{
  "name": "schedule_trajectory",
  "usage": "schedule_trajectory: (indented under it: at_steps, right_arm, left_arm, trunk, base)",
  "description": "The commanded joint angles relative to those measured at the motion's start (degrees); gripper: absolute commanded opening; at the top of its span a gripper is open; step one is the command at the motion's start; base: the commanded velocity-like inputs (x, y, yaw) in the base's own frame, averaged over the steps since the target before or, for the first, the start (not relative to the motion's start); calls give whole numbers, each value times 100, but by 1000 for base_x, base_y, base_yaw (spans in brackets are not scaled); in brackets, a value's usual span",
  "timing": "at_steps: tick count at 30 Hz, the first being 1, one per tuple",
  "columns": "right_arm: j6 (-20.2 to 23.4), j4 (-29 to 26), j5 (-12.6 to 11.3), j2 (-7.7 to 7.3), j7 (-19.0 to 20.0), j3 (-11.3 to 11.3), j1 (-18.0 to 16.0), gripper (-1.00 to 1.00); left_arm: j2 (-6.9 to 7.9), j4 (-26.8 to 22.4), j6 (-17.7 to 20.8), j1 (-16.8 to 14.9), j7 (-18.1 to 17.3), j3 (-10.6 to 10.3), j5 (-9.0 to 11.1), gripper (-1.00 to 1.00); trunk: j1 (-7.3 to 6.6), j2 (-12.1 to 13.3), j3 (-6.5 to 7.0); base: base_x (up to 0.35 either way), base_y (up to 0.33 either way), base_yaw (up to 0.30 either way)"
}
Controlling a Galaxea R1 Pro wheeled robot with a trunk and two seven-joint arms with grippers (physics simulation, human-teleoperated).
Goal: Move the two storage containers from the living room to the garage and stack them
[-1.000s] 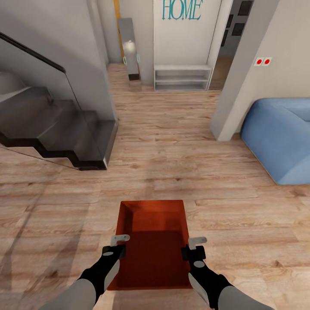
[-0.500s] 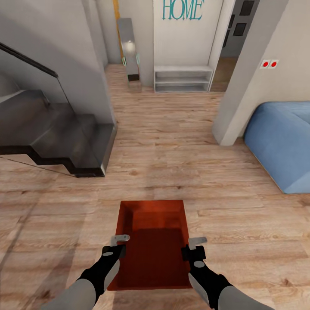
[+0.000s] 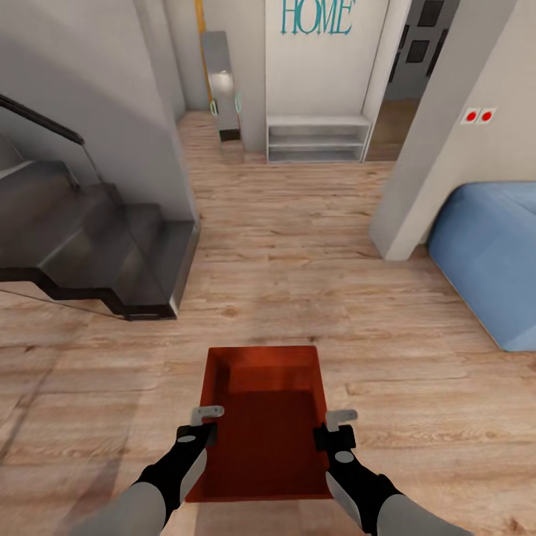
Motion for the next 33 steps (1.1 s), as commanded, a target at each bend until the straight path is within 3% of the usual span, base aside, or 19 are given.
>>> schedule_trajectory:
  at_steps: [1,33]
  right_arm:
    - [-40,23,-163,-1,-41,-89,-9,-100]
    - [-45,23,-145,-6,-41,-89,-8,-100]
  left_arm:
    - [1,-33,-18,1,98,30,-144,-100]
    - [1,-33,-18,1,98,30,-144,-100]
  trunk:
    - [6,-9,-8]
    - [6,-9,-8]
  base:
    - [322,0,0]
    - [322,0,0]
